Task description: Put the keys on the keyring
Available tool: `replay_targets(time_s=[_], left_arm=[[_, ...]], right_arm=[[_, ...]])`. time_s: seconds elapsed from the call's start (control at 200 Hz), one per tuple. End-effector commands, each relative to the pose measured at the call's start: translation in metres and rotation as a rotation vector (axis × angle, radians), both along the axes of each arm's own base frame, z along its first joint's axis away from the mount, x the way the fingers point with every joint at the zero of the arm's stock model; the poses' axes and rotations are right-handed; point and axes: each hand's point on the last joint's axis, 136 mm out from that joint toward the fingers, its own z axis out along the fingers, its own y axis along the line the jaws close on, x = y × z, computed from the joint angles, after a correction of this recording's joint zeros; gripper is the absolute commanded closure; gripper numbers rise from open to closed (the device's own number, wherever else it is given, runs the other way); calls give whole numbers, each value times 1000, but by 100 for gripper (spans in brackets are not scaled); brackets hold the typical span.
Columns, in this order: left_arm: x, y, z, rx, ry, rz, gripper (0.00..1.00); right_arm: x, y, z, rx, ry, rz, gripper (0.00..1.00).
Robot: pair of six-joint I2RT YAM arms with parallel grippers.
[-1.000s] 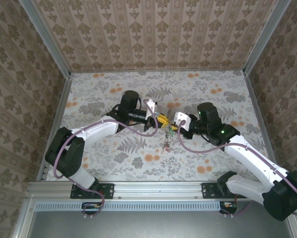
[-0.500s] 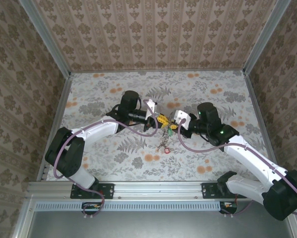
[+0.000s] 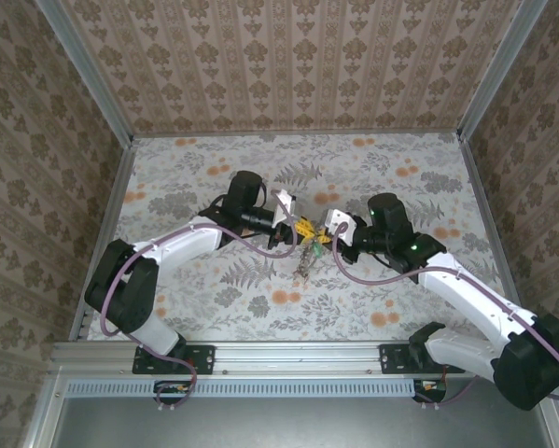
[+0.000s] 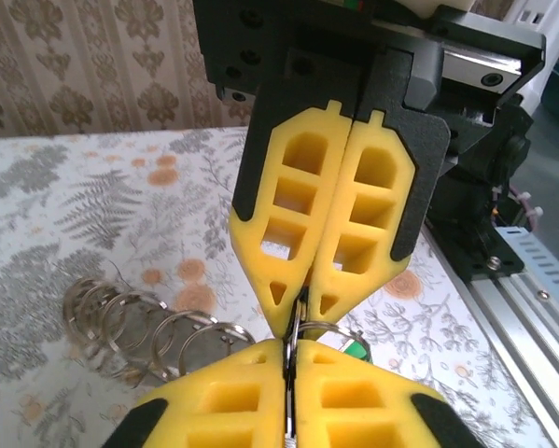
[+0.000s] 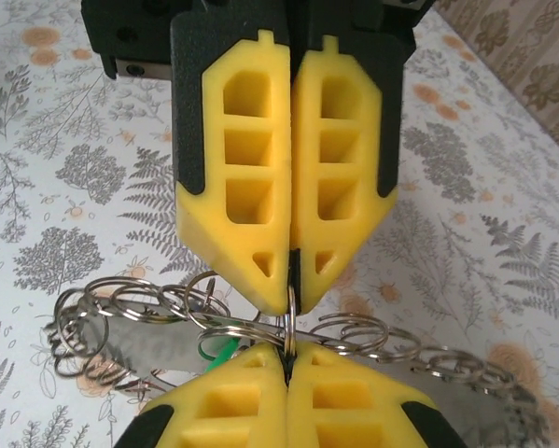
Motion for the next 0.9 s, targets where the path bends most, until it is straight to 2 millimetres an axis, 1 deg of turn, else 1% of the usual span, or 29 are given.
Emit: replay_targets(time_s=[0.0, 0.09, 0.195, 0.355, 0.535, 0.595, 0.685, 0.76, 0.895], left_arm=[[-15, 7, 2, 55, -14, -72, 81], [-17, 9, 0, 85, -10, -86, 78], [-18, 6, -4, 110, -25, -84, 74], [-19, -2, -8, 133, -40, -83, 73], [-9, -6, -16, 178, -82, -29, 73], [-7, -5, -13, 176, -103, -20, 73], [-10, -1, -7, 159, -130, -28, 73], [-14, 6, 2, 124, -143, -52, 73], [-9, 19, 9, 92, -158, -41, 73]], right_arm=[[3, 0, 9, -23, -25, 17, 98], [3, -2, 6, -64, -11, 20, 99], [2, -2, 5, -91, -11, 26, 99], [3, 0, 5, -107, -9, 35, 100], [0, 3, 6, -106, -13, 53, 100], [-1, 4, 5, -106, -15, 59, 100], [-2, 3, 2, -108, -13, 61, 100], [-3, 3, 0, -111, -12, 63, 100], [-7, 5, 3, -93, -18, 83, 100]])
